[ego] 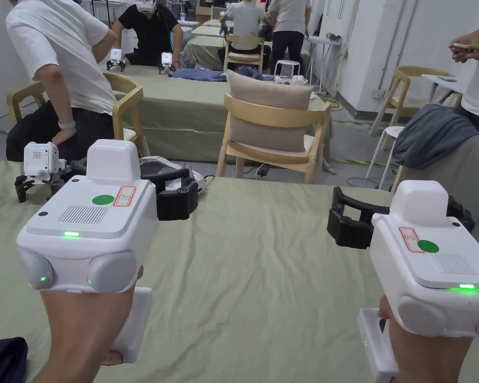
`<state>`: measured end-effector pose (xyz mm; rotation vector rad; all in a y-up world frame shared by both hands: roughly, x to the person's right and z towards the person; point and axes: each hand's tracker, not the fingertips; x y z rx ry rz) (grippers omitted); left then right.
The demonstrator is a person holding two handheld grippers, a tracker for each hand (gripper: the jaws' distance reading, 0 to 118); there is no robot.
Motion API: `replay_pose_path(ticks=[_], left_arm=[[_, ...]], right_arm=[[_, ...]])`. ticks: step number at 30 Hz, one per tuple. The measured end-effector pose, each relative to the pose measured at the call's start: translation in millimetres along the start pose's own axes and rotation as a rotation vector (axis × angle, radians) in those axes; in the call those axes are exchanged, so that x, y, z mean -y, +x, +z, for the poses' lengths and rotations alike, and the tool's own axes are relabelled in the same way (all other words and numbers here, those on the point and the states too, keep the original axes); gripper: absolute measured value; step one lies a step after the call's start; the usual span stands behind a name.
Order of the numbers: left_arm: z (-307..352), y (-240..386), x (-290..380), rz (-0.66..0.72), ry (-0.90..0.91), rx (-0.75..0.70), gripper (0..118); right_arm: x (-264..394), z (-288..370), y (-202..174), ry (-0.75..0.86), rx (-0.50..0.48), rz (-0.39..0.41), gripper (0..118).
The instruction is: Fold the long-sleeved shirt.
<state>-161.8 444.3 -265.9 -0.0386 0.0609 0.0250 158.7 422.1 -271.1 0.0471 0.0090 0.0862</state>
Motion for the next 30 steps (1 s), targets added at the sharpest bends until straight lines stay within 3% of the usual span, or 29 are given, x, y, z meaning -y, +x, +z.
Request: replay_pose_path(ticks=[7, 21, 27, 30], left_arm=[[-9, 4, 0, 0.034, -0.03, -0.089, 111], [-7, 3, 0, 0.025, -0.024, 0.05, 111], [-4, 13, -1, -0.039, -0.013, 0.001, 111], [-2, 12, -2, 0.009, -0.036, 0.0, 111]], right_arm=[[-1, 0, 0, 0.004, -0.002, 0.003, 118], [1, -2, 5, -0.003, 0.005, 0.007, 118], [1, -2, 5, -0.005, 0.009, 0.006, 118], [2, 0, 4, 0.009, 0.019, 0.014, 118]])
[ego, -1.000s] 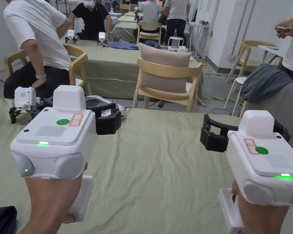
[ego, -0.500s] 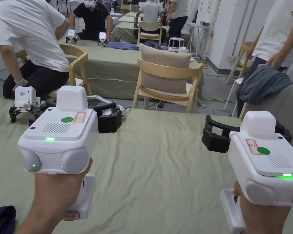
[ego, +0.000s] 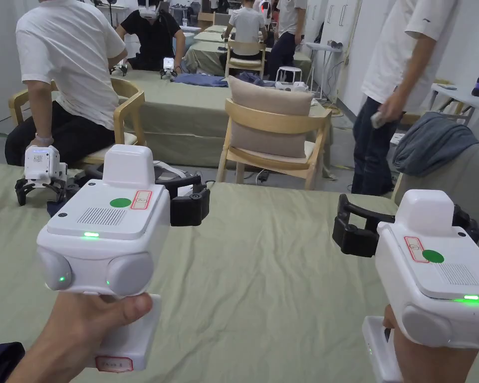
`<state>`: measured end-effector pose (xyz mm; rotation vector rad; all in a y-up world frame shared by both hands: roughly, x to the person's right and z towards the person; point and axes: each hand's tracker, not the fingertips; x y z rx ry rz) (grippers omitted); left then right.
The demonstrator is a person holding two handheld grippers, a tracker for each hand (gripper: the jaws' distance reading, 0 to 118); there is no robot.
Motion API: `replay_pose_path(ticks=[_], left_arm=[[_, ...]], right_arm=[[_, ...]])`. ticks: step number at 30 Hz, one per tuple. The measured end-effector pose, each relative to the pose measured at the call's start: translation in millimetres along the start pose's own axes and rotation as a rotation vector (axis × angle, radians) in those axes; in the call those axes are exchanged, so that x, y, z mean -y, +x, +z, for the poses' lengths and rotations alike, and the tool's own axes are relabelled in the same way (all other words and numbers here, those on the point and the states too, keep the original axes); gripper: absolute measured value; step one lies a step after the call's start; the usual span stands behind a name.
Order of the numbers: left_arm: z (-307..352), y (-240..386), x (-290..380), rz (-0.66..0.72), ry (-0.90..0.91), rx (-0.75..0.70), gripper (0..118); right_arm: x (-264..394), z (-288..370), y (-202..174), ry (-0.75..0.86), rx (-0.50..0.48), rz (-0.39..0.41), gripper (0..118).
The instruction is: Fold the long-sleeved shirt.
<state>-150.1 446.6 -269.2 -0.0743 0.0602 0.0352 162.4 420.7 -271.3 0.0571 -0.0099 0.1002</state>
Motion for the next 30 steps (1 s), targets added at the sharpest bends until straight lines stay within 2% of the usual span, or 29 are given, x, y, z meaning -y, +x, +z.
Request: replay_pose_path(ticks=[1, 5, 9, 16, 30], left_arm=[[0, -1, 0, 0.03, -0.018, 0.006, 111], [1, 1, 4, -0.04, -0.01, -0.03, 111], [4, -5, 3, 0.0, -0.018, 0.004, 111], [4, -9, 5, -0.046, -0.016, -0.04, 111], [6, -18, 1, -0.014, -0.009, -0.041, 111]], right_arm=[[0, 0, 0, 0.003, 0.001, 0.004, 118], [0, 0, -1, 0.004, -0.001, 0.008, 118], [-1, 0, -1, 0.005, 0.001, 0.008, 118], [-2, 1, -2, 0.003, -0.006, 0.001, 118], [-8, 5, -3, 0.01, -0.015, 0.0, 118]])
